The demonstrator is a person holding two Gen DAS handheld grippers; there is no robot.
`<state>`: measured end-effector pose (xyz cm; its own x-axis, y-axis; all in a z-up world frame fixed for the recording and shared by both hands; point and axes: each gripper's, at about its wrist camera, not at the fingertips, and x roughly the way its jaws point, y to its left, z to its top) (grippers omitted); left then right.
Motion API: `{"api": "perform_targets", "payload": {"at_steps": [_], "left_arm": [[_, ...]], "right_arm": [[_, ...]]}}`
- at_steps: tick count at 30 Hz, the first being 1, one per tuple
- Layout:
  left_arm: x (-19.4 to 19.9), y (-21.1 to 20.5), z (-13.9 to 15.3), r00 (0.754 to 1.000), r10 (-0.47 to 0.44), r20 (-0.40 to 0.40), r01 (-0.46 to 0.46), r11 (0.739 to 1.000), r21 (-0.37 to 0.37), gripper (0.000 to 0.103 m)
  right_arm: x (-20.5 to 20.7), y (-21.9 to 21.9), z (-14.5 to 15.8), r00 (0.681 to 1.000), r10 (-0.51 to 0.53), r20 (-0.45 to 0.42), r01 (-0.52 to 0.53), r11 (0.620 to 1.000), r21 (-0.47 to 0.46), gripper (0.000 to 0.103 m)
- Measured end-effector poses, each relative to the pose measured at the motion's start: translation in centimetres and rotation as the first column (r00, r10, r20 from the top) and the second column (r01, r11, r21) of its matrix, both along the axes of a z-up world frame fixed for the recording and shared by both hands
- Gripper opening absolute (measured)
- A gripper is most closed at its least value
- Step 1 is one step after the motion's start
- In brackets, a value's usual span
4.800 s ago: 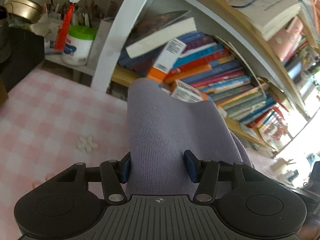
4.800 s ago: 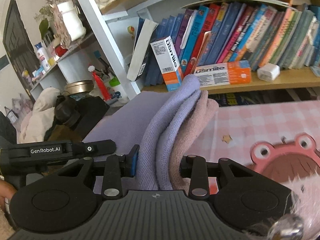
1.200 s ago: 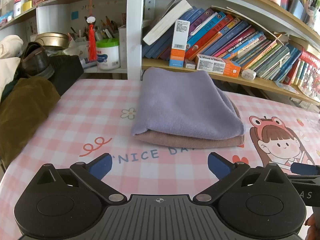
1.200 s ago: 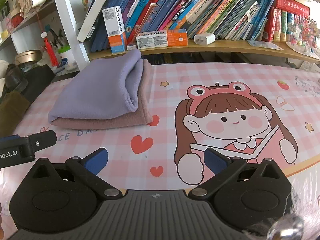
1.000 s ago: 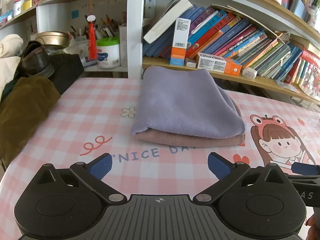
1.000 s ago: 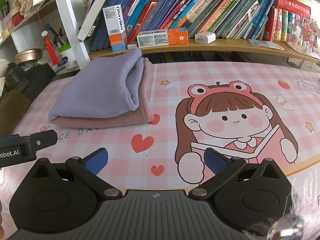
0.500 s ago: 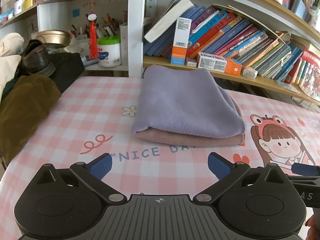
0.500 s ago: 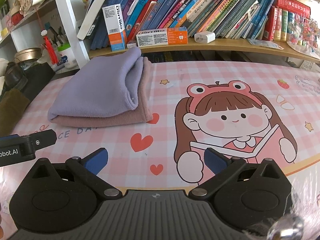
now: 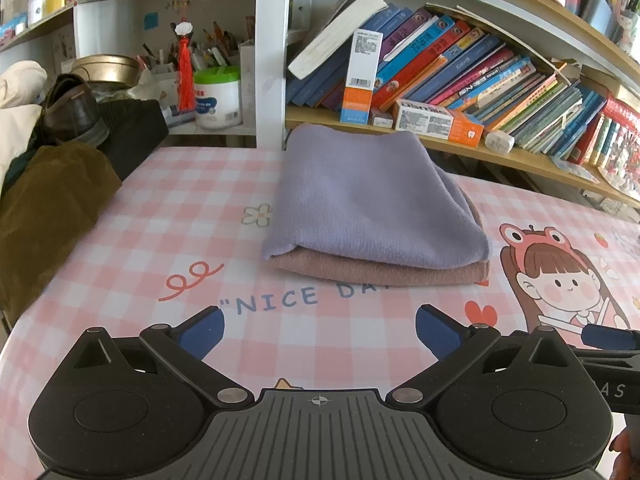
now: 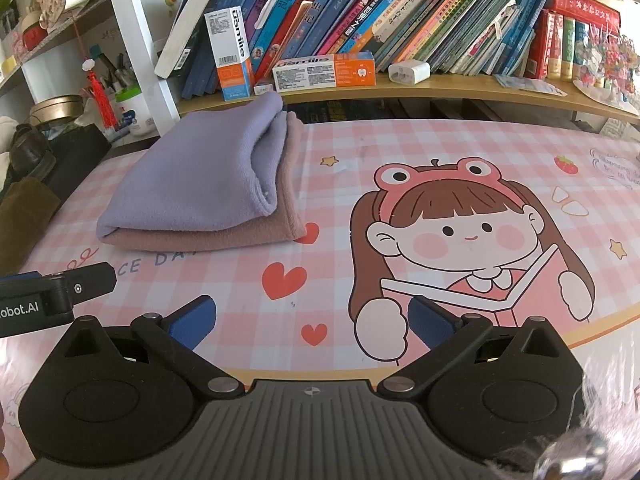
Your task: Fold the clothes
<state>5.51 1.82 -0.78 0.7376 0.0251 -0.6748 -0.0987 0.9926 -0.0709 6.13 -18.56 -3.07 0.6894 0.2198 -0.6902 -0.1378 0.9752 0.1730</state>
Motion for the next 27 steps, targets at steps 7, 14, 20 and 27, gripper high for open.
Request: {"api": "perform_targets", "payload": {"at_steps": [7, 14, 20, 27], "left_arm": [[0.03, 0.08, -0.1, 1.0, 0.006, -0.006, -0.006, 1.0, 0.001, 0.103], [0.0, -0.01, -0.27, 1.0, 0.021, -0.017, -0.02, 0.999, 0.034, 0.103], [-0.01, 0.14, -0.25, 1.0, 0.025, -0.017, -0.024, 0.999, 0.039, 0.103], [-0.28, 0.31, -0.25, 1.0, 0.007, 0.002, -0.007, 1.0, 0.025, 0.103]], "right_arm": [[-0.05, 0.11, 0.03, 1.0, 0.002, 0.001, -0.002, 1.0, 0.001, 0.103], [-0.02, 0.13, 0.12, 1.0, -0.004, 0.004, 0.004, 1.0, 0.001, 0.103], [-0.03, 0.1, 0.11, 1.0, -0.008, 0.002, 0.008, 1.0, 0.003, 0.103], [-0.02, 0.15, 0.1, 1.0, -0.009, 0.001, 0.009, 1.0, 0.002, 0.103]]}}
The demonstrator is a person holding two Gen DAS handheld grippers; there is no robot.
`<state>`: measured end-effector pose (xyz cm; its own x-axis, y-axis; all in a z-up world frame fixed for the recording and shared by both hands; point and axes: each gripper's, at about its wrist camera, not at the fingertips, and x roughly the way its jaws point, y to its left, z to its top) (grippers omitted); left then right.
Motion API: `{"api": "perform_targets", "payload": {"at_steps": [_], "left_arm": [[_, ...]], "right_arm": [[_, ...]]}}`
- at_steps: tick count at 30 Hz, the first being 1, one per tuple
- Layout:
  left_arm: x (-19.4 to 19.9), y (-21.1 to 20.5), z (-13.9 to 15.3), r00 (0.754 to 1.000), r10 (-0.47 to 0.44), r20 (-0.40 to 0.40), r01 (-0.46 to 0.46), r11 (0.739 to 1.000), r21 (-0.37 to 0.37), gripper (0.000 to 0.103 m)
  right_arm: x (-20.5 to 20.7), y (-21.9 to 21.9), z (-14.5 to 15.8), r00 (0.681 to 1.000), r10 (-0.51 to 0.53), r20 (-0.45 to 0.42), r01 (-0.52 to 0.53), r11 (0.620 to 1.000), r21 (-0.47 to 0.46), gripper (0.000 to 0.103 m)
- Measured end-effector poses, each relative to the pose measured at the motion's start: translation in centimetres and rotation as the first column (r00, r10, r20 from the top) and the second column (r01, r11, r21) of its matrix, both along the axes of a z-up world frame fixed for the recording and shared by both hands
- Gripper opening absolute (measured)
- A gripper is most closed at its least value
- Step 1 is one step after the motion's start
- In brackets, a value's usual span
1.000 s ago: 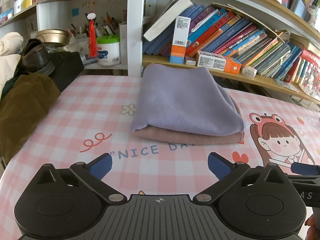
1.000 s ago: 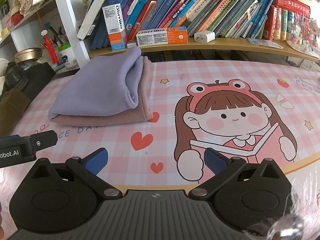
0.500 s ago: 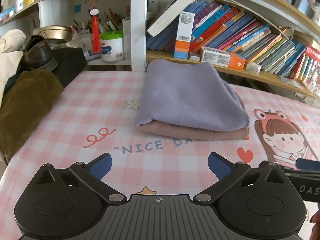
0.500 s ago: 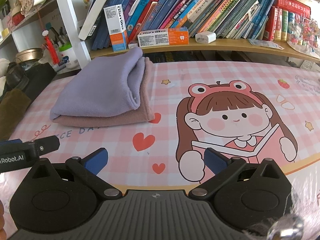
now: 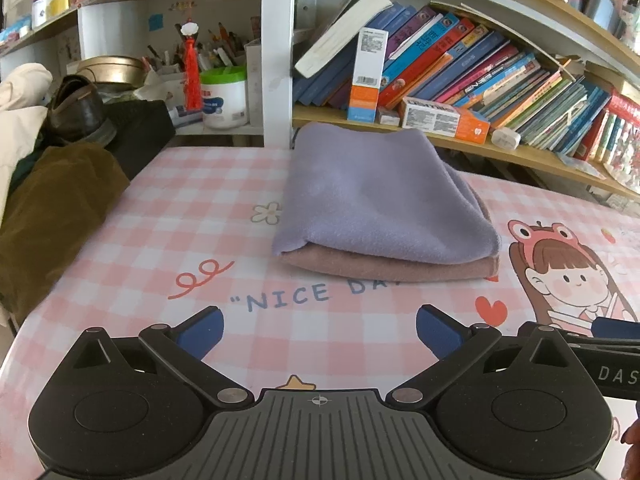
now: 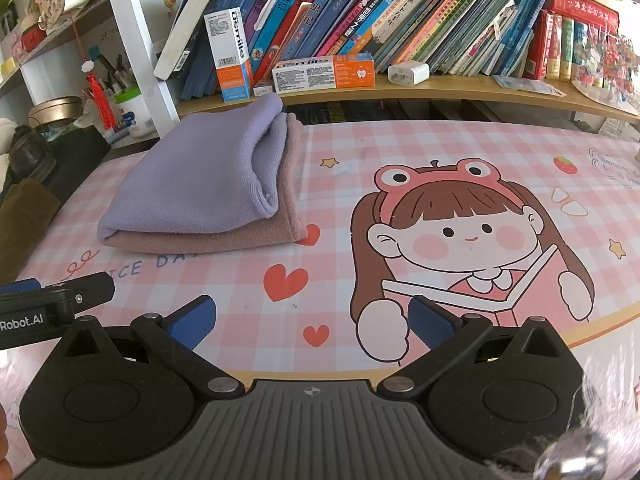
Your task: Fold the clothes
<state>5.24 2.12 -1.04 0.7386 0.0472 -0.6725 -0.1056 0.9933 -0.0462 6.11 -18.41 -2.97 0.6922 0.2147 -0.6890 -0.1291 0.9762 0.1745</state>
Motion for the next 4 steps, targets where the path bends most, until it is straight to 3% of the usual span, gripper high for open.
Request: {"api": "perform_targets", "payload": {"at_steps": [4], "left_arm": [[-0.04, 0.02, -0.05, 1.0, -0.001, -0.001, 0.001, 1.0, -0.001, 0.103]], "right_arm": [[0.04, -0.01, -0.04, 1.0, -0.001, -0.001, 0.001, 1.0, 0.0, 0.103]]}}
